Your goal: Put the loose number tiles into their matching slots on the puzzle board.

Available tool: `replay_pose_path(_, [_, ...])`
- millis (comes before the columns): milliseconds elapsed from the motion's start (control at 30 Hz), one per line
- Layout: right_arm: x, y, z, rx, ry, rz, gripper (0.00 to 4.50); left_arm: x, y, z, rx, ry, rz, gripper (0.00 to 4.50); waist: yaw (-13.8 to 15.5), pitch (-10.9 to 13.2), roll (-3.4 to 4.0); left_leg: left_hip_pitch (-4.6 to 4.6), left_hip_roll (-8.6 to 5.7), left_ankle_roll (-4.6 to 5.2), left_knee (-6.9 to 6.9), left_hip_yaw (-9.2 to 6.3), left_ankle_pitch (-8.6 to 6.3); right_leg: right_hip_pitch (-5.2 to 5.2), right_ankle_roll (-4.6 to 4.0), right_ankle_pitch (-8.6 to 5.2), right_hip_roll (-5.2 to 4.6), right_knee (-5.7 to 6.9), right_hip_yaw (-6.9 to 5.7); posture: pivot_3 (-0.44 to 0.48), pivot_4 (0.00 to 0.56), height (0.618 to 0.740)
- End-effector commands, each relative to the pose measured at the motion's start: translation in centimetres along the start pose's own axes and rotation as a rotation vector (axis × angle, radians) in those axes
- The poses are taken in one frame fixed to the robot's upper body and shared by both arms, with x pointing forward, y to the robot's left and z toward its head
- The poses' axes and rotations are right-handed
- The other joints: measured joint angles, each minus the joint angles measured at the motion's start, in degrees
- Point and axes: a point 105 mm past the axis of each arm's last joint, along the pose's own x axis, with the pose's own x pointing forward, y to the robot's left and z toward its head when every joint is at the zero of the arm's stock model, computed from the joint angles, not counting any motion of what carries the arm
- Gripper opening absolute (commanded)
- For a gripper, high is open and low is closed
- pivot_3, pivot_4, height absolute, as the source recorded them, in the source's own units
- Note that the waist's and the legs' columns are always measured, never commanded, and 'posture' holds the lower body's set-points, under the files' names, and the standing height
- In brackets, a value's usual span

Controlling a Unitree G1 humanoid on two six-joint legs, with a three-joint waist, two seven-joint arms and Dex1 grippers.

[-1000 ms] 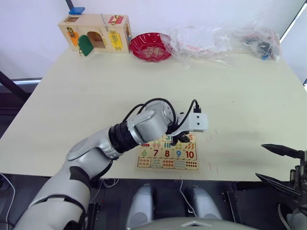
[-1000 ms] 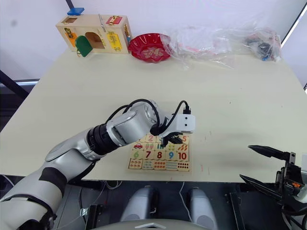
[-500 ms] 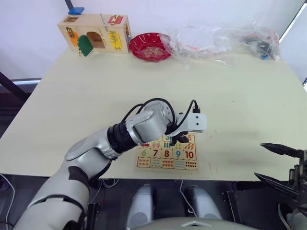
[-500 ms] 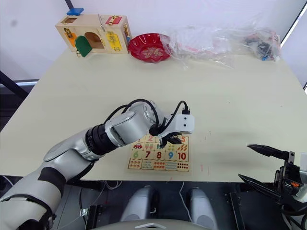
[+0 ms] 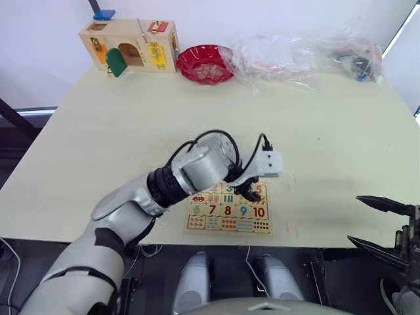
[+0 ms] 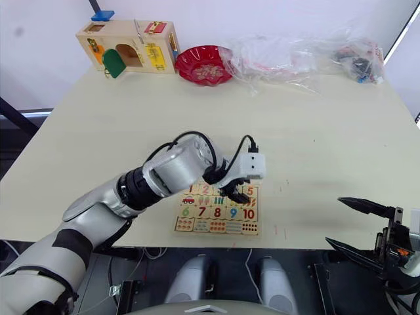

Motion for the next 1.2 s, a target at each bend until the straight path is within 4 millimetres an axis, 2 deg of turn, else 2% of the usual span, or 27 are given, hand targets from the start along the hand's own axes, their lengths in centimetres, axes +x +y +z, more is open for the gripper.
replay_pose_path(33, [0.4, 0.2, 0.7, -0.028, -0.018, 0.016, 4.50, -1.8, 0.3, 2.1, 0.060, -0.121, -0.018, 3.08, 0.0, 0.0, 0.02, 0.00, -0.01, 0.00, 0.00, 0.01, 0.00, 0.00, 0.00, 0.00, 0.00, -0.01, 0.01, 0.000, 0.150, 0.740])
replay_pose_path(267, [0.5, 0.0, 0.7, -0.031, -0.021, 0.019, 4.50, -1.3, 0.8, 1.4, 0.078, -0.235, -0.054, 3.08, 0.0, 0.0, 0.02, -0.01, -0.02, 0.00, 0.00, 0.01, 0.00, 0.00, -0.15, 0.09, 0.00, -0.01, 0.01, 0.000, 0.150, 0.740])
replay_pose_path(400, [0.6, 0.0, 0.7, -0.030, -0.021, 0.019, 4.50, -0.4, 0.8, 1.1, 0.118, -0.285, -0.058, 2.17, 0.0, 0.0, 0.02, -0.01, -0.02, 0.00, 0.00, 0.02, 0.00, 0.01, -0.14, 0.09, -0.01, -0.01, 0.02, 0.000, 0.150, 0.740])
replay_pose_path(433, [0.7, 0.1, 0.7, -0.029, -0.022, 0.019, 4.50, -0.2, 0.7, 1.1, 0.126, -0.296, -0.059, 1.65, 0.0, 0.0, 0.02, -0.01, -0.02, 0.00, 0.00, 0.02, 0.00, 0.01, -0.14, 0.09, -0.01, -0.02, 0.02, 0.000, 0.150, 0.740])
replay_pose_path(467, [0.7, 0.1, 0.7, -0.029, -0.022, 0.019, 4.50, 0.0, 0.7, 1.1, 0.124, -0.303, -0.061, 1.31, 0.0, 0.0, 0.02, -0.01, -0.03, 0.00, 0.00, 0.02, 0.00, 0.01, -0.16, 0.10, -0.01, -0.02, 0.02, 0.000, 0.150, 0.740])
replay_pose_path(500, [0.7, 0.1, 0.8, -0.029, -0.022, 0.019, 4.50, 0.4, 0.9, 1.0, 0.124, -0.298, -0.054, 0.74, 0.0, 0.0, 0.02, -0.02, -0.03, 0.00, 0.00, 0.02, 0.00, 0.01, -0.17, 0.10, -0.01, -0.02, 0.02, 0.000, 0.150, 0.740])
replay_pose_path(567, [0.8, 0.1, 0.8, -0.030, -0.023, 0.019, 4.50, 1.1, 0.8, 0.8, 0.138, -0.293, -0.055, 0.06, 0.0, 0.0, 0.02, -0.04, -0.04, 0.00, 0.00, 0.01, 0.00, 0.01, -0.18, 0.11, -0.01, -0.02, 0.01, 0.000, 0.150, 0.740])
replay_pose_path(900, [1.0, 0.3, 0.9, -0.029, -0.019, 0.012, 4.50, 3.0, 0.4, -1.0, 0.147, -0.261, -0.064, 0.06, 0.0, 0.0, 0.02, -0.03, -0.05, 0.00, 0.00, 0.00, 0.00, 0.00, -0.18, 0.11, -0.01, -0.01, 0.01, 0.000, 0.150, 0.740])
replay_pose_path(1200, [1.0, 0.3, 0.9, -0.030, -0.020, 0.012, 4.50, 3.7, -0.3, -2.7, 0.133, -0.227, -0.086, 0.06, 0.0, 0.0, 0.02, -0.03, -0.05, 0.00, 0.00, 0.00, 0.00, 0.01, -0.19, 0.12, -0.01, -0.02, 0.01, 0.000, 0.150, 0.740])
